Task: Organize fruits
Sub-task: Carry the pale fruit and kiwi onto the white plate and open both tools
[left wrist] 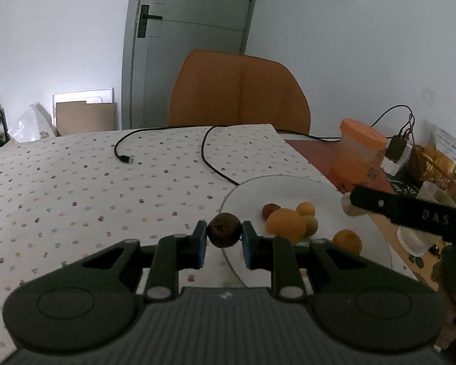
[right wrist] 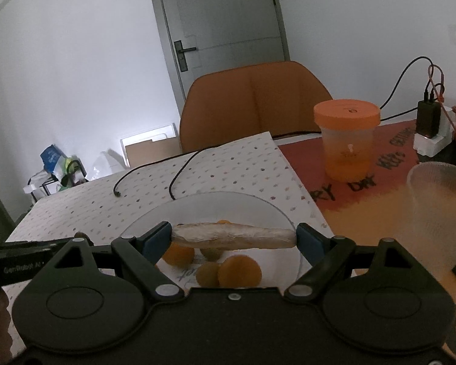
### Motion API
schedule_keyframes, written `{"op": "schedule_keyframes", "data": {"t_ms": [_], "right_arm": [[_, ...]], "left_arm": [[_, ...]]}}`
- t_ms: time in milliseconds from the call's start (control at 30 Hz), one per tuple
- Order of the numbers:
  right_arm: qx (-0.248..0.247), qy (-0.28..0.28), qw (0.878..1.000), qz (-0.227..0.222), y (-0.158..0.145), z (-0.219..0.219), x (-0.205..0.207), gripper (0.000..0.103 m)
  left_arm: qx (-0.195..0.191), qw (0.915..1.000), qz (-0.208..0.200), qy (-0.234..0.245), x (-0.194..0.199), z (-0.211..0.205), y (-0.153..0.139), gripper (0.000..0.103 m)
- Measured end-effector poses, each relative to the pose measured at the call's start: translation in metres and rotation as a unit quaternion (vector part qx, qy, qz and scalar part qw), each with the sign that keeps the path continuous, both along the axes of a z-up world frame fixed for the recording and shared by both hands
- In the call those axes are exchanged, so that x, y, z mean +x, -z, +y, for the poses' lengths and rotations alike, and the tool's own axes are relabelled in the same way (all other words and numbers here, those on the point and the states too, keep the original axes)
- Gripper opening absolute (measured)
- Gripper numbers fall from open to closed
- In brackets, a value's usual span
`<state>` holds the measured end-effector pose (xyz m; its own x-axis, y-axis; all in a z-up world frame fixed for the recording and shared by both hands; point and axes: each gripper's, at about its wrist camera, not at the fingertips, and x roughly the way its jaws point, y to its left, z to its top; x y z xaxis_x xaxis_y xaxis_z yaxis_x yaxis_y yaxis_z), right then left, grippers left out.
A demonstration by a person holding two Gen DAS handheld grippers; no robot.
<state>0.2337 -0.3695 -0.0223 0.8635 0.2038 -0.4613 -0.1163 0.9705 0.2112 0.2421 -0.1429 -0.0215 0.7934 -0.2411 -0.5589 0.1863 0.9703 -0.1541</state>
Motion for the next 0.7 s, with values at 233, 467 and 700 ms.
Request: {"op": "schedule_keyframes", "data": {"t_ms": [233,467,700], "right_arm": [[0.014,0.011,1.0,-0.018,-0.002,-0.006,0.007,0.09],[0.036,0.022,0.999,-0.004,0.003,-0.022,-0.006,0.09],[0.039,0.019,0.999,-0.002,0.002,-0.025,-0.017,0.09]], "left_arm": [[0.002,0.9999,0.006,0.015,0.001,-0.011,0.002,0.023],[-0.002,0.9993,0.004,0.037,-0.002,-0.026,0.002,0.027],[0.007,0.9997,0.001,0.023,-0.009,-0.018,-0.002,0.03]]}}
